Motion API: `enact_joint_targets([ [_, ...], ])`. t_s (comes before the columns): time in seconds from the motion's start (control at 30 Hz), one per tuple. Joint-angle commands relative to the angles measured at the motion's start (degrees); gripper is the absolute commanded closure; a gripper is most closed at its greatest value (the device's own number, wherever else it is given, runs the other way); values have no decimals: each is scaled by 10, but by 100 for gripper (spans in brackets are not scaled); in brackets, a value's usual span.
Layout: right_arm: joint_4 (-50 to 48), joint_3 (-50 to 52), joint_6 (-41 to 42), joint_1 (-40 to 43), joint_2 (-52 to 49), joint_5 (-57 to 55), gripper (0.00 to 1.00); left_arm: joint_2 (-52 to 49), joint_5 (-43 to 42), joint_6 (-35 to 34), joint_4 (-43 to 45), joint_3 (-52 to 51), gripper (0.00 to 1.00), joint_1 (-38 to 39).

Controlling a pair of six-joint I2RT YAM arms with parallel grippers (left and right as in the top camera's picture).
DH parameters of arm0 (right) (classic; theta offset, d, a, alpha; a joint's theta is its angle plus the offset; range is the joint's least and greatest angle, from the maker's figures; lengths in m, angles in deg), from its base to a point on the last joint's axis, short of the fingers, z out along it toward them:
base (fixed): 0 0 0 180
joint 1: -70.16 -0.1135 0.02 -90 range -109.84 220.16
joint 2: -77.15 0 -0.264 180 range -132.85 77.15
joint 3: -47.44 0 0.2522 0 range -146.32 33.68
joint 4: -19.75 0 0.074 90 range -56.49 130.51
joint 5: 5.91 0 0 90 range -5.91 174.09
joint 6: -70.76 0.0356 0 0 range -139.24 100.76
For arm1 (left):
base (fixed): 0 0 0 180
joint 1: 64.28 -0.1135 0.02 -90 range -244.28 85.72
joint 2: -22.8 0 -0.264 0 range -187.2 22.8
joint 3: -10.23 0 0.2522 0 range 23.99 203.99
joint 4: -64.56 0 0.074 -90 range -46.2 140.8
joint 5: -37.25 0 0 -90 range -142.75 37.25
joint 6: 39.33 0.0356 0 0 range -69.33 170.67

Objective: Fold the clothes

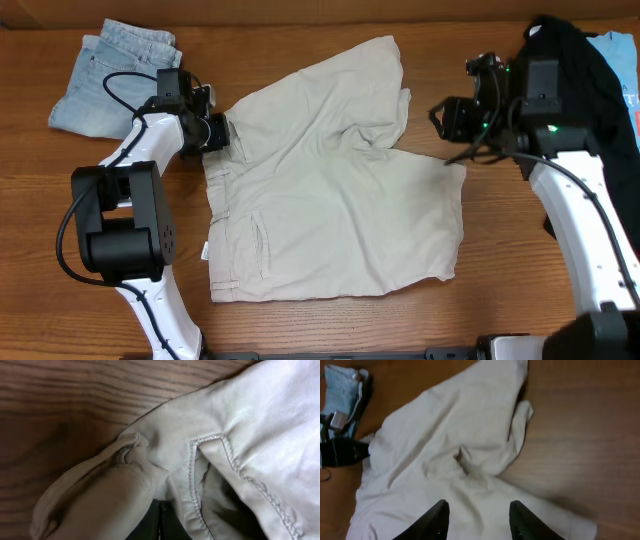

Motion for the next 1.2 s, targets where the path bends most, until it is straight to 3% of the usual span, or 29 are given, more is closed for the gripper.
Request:
enact_joint_targets([
  [0.0, -44, -11, 0, 0, -44, -5, 57, -24, 30, 2, -7, 26, 96, -29],
  [0.23, -155, -11, 3, 0, -140, -5, 57, -23, 28, 3, -187, 195, 93, -64],
  [0.37, -221, -11, 17, 0, -191, -5, 56, -23, 25, 13, -310, 312, 59, -58],
  [0.43, -252, -11, 21, 0, -216, -12, 46, -23, 25, 13, -369, 367, 50, -48],
  [0.57, -298, -11, 30, 0, -257, -21, 38, -23, 25, 13, -449, 441, 37, -25],
  [0.8, -363, -11, 68, 0, -332, -20, 38, -23, 21, 6, -525, 507, 33, 11],
  [1.17, -399, -11, 93, -19, -360, -16, 54, -23, 21, 2, -522, 507, 33, 33],
])
